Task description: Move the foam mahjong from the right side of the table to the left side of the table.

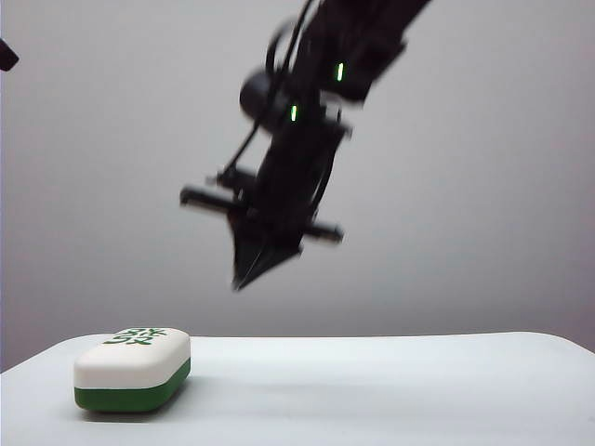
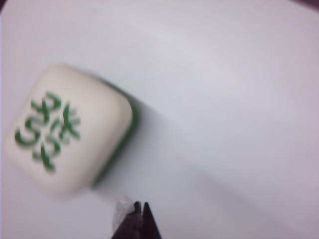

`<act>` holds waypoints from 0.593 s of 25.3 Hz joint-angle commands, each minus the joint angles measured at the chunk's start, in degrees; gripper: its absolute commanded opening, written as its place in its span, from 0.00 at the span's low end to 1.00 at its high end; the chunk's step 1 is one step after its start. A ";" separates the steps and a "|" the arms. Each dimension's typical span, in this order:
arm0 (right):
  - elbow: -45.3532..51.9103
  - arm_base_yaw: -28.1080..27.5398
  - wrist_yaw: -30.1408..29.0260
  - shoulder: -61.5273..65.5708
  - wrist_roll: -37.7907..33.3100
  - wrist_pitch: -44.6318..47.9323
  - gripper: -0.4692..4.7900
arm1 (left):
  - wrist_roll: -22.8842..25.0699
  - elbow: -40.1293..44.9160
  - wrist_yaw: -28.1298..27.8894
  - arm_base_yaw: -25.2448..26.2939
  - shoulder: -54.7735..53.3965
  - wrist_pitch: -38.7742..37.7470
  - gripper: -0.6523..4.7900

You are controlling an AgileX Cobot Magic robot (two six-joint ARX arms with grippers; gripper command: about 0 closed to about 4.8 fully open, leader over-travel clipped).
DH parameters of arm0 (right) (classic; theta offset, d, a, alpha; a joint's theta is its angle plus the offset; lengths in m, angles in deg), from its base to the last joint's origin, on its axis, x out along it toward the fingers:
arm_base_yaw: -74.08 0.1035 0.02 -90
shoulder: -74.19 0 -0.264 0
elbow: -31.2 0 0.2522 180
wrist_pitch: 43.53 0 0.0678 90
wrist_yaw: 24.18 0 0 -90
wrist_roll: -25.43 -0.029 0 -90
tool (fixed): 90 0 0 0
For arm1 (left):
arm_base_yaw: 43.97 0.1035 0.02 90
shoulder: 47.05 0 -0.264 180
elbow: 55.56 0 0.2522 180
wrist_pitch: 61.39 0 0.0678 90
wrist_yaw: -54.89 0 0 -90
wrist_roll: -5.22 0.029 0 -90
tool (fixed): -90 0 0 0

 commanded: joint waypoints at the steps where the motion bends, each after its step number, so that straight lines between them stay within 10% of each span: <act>1: 0.11 -0.02 1.81 -4.13 6.51 -10.19 0.08 | -4.50 -0.35 -7.74 0.02 0.09 4.37 0.11; 15: 13.75 -3.17 -4.74 -37.90 8.17 -18.67 0.08 | -12.96 -0.37 -22.12 0.02 0.09 4.28 0.11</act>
